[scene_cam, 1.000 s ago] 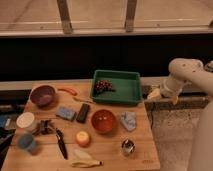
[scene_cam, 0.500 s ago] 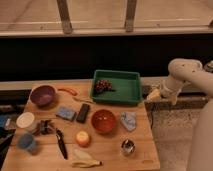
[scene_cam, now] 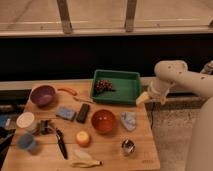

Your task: Place towel in plastic cup

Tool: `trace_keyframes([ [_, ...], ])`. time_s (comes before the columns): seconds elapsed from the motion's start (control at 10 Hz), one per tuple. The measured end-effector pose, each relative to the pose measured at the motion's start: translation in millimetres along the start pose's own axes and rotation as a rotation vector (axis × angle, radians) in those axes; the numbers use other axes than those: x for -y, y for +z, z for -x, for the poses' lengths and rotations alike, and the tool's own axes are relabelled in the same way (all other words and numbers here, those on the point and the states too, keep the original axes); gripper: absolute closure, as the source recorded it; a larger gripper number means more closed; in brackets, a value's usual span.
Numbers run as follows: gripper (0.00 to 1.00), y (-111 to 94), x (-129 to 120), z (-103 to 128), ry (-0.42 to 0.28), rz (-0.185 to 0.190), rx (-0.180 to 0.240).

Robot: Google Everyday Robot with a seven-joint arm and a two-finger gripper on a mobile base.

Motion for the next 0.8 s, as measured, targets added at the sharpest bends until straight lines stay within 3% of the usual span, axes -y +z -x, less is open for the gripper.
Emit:
trace_keyframes([
  [0.1,0.2,15,-14,-4,-0.029,0.019,-0.029],
  [0.4,0.2,40,-19,-16,-0.044,0.041,-0.083],
  [0.8,0.2,54,-34,-30,-0.071,0.031,-0.11],
])
